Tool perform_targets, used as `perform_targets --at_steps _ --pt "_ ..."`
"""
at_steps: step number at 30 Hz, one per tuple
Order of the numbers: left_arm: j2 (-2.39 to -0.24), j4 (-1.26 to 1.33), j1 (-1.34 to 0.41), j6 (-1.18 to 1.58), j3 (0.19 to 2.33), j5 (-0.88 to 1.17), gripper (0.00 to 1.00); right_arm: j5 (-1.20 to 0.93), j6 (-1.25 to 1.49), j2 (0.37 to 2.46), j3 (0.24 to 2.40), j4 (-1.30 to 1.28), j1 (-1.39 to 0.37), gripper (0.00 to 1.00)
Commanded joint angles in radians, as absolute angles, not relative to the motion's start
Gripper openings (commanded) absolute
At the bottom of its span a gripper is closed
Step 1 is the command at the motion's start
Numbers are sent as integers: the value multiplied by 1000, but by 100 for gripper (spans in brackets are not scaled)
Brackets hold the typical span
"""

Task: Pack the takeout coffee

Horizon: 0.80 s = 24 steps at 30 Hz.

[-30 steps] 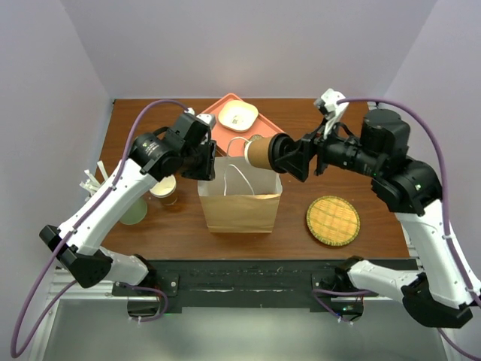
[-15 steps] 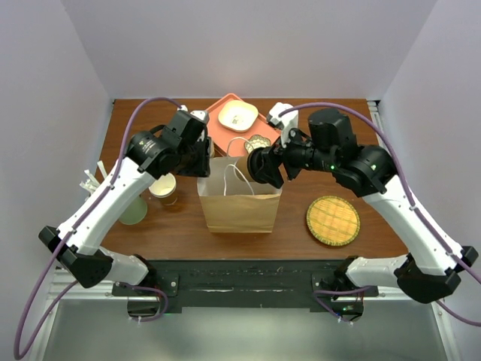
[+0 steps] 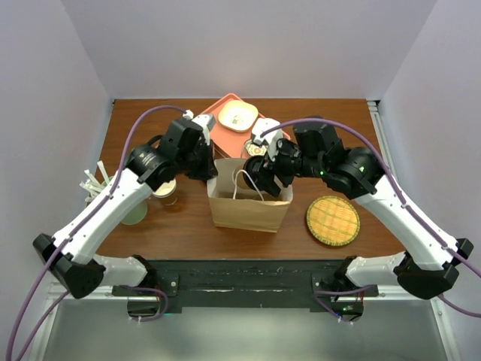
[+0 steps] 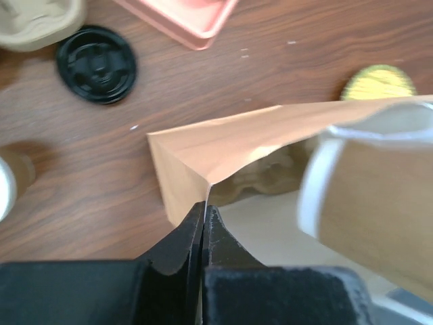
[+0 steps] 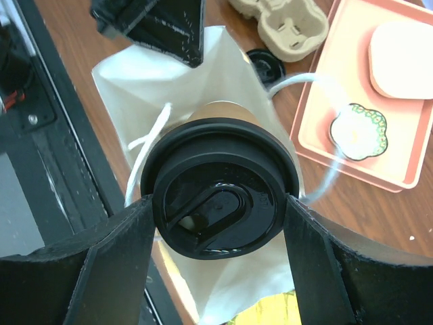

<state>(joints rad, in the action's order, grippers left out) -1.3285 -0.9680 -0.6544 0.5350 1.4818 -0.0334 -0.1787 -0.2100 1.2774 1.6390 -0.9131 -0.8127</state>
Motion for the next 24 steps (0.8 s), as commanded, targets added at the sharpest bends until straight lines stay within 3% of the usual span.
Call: perform_targets --at_steps 1,12,18,24 --pt "-1169 -711 -649 526 1385 106 0 -149 -276 1207 1631 -949 -854 36" --pt "-1112 -577 -657 371 1233 149 0 -77 -299 1167 1597 -1008 -906 34" --pt "-1100 -502 -655 308 1200 187 0 201 -322 1206 1566 -1006 -1080 34" --pt "-1045 -428 -655 239 1132 212 0 287 -336 1219 1525 -977 -1111 35"
